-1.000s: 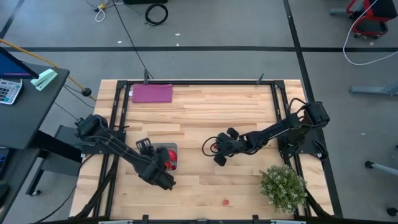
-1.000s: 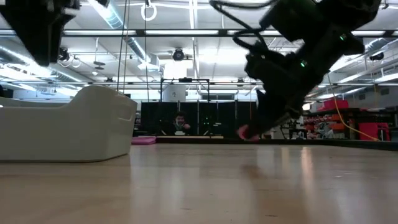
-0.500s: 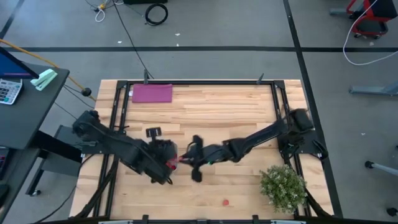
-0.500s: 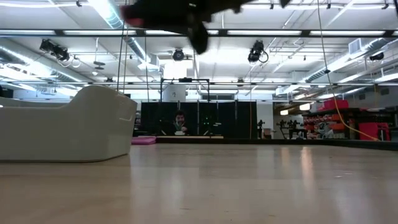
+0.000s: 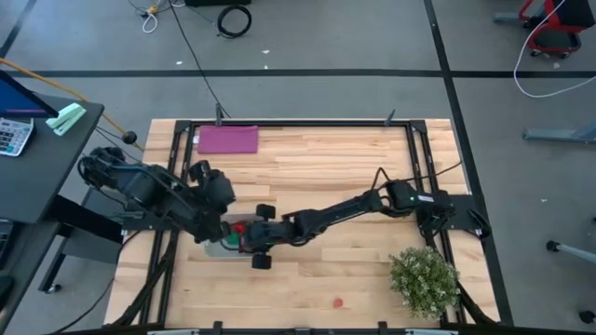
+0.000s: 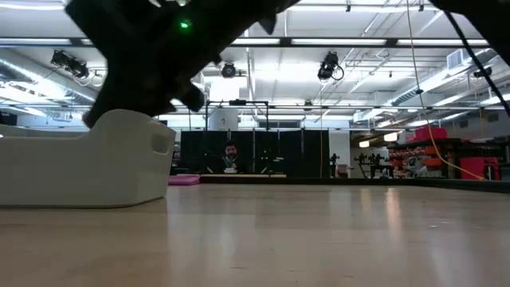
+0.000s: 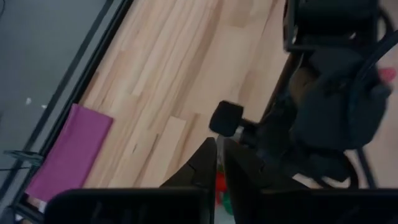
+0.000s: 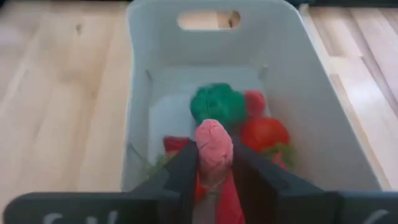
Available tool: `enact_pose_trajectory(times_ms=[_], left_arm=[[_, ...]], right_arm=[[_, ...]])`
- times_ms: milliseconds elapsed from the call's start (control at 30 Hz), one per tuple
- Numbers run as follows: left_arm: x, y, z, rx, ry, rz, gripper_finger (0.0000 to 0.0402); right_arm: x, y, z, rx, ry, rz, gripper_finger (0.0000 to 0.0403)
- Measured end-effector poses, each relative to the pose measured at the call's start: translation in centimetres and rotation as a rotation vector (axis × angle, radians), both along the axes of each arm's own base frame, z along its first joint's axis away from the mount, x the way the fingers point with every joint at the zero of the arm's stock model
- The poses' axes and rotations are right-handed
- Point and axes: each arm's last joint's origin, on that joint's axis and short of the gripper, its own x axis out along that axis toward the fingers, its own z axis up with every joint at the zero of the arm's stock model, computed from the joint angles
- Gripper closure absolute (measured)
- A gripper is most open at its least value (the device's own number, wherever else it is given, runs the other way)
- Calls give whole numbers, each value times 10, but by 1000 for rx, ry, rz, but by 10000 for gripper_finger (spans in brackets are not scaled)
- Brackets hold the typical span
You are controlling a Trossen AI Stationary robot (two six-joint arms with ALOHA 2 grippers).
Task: Pick and placing Produce into tupperware
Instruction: Put the lychee into the gray container
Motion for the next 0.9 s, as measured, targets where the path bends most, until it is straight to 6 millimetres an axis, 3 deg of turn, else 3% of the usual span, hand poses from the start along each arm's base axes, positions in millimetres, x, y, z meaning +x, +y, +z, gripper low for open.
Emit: enact_pose_trajectory(times_ms=[200,300,400,500,700,900], left_arm=[[-3,-2,1,-10,-7,-6,381],[-1,-4,-1,-5,0,-10,385],[-1,-5,-1,-12,-3,-2,385],[-2,-6,-1,-20,-8,2,382],[-5,-13,-1,-19,-7,-32,389],[-8,-18,-1,-34,-14,-38,389]], right_arm=[[5,0,7,-9,11,4,250],[0,3,22,-16,-6,22,233],[-14,9,43,-15,54,29,221],[-42,19,55,23,234,0,216],[-101,76,75,90,480,1,219],[-152,152,80,98,480,-14,219]])
